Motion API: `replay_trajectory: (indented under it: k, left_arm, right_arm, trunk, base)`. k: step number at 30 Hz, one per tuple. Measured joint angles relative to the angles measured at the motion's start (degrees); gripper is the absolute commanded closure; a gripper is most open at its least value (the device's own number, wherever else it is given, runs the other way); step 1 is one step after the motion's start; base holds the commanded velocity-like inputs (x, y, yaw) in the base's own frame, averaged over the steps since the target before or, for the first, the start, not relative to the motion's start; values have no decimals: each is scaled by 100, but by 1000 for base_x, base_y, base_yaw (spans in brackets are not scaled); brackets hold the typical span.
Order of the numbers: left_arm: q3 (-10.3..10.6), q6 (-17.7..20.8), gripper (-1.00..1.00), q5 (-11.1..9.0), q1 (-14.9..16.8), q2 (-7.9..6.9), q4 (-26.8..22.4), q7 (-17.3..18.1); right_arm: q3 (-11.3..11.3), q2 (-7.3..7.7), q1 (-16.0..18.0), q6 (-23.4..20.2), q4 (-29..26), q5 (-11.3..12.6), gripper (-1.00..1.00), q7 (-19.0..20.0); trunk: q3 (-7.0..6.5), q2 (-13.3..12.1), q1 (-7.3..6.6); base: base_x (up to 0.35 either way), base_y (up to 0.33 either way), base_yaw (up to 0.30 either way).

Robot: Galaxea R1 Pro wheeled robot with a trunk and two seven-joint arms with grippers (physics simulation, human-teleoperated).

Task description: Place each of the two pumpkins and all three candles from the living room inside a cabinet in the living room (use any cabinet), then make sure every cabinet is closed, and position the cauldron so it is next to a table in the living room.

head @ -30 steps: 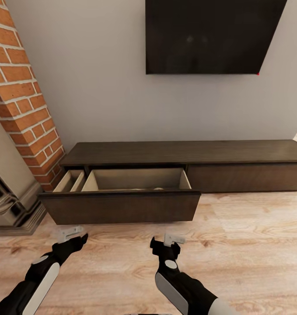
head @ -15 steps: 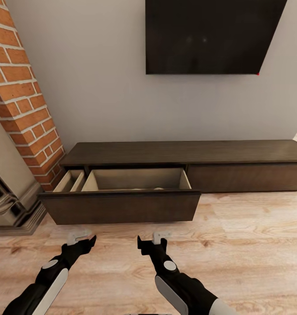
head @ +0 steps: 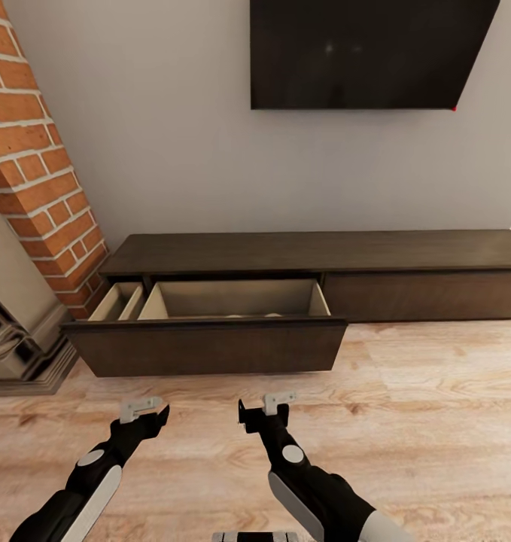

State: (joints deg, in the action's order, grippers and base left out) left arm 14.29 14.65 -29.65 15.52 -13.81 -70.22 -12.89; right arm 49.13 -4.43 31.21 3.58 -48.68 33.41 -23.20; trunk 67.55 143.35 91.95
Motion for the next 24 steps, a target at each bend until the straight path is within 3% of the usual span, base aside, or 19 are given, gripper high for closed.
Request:
replay_trajectory:
  k: [11, 24]
  left_arm:
    - [8, -186, -100, -3, 0, -5, 0, -3]
    - [1, -194, -100, -3, 0, -9, -8, -1]
  right_arm:
    - [-755, 2, 1, 87, -3, -24, -100, -2]
    - [-856, -16, 1, 128, -12, 1, -100, -120]
  trunk:
    - [244, 15, 28]
    - [532, 32, 62]
  base:
    - [0, 0, 0]
    - [0, 0, 0]
